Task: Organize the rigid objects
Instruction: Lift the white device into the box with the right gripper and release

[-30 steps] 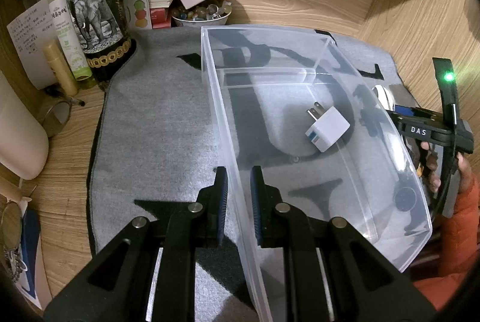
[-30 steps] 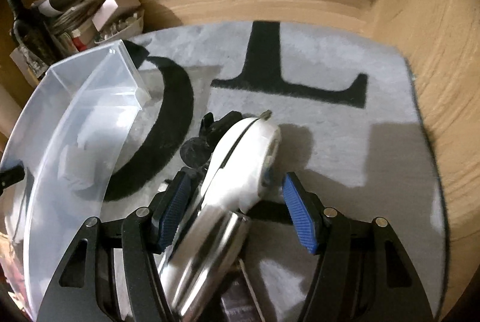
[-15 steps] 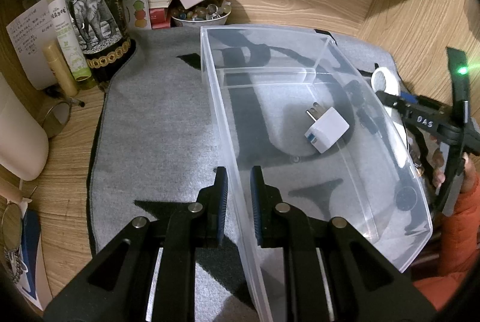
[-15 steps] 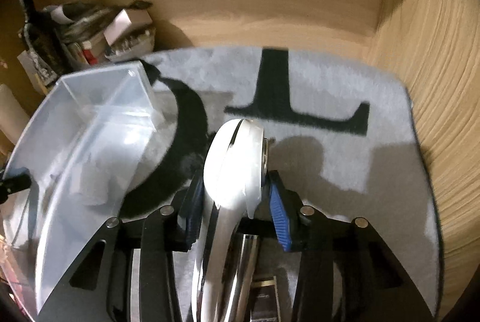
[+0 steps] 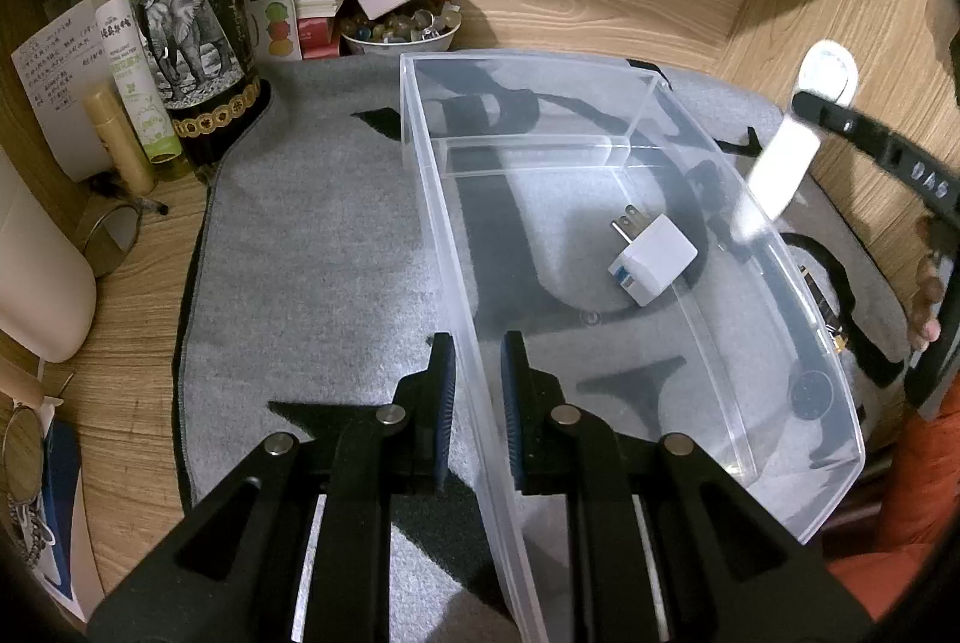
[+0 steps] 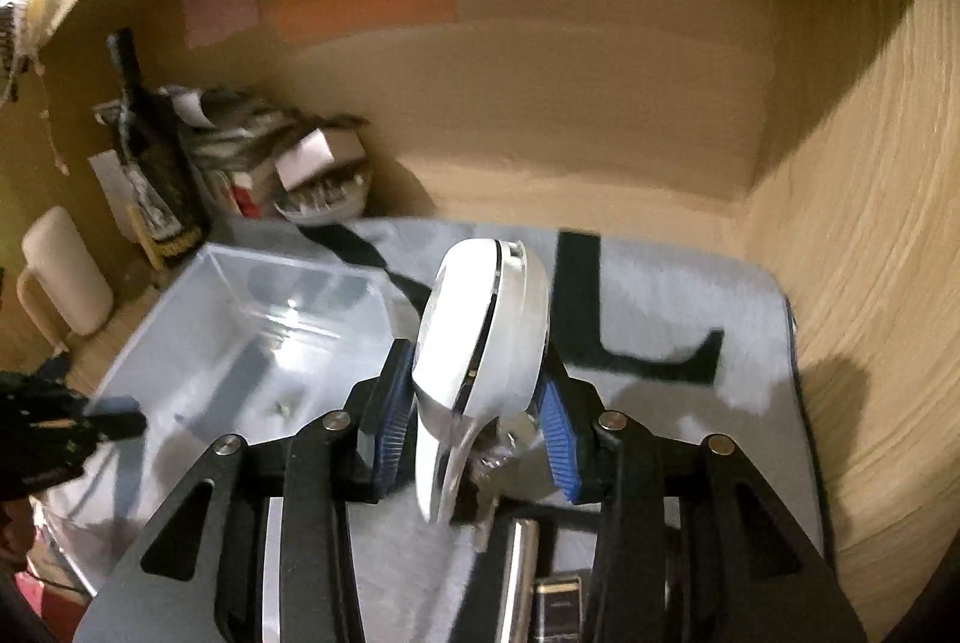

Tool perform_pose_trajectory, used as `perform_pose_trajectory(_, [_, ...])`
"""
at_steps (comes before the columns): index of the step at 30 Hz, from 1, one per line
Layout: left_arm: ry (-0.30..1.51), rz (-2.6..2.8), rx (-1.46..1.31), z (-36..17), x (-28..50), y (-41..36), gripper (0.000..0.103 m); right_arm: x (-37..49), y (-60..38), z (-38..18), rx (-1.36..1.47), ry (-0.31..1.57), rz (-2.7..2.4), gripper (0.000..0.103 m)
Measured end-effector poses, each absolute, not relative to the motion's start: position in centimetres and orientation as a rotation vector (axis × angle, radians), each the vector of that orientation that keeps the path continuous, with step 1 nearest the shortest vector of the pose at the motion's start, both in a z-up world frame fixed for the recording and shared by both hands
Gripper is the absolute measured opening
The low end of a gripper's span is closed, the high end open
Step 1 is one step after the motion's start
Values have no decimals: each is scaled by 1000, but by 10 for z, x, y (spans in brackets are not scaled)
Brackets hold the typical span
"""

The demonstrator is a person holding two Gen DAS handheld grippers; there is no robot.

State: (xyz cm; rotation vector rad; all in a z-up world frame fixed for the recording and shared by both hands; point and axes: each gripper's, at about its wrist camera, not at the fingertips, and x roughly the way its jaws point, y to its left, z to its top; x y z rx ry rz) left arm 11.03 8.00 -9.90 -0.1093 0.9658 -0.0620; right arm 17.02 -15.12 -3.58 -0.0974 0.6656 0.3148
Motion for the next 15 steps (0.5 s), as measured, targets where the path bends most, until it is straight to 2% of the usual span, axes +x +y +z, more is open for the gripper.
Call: perform_pose_trajectory(15, [965,-62,-109,-99,111,79,14,145,-91,16,-143,501,476,35])
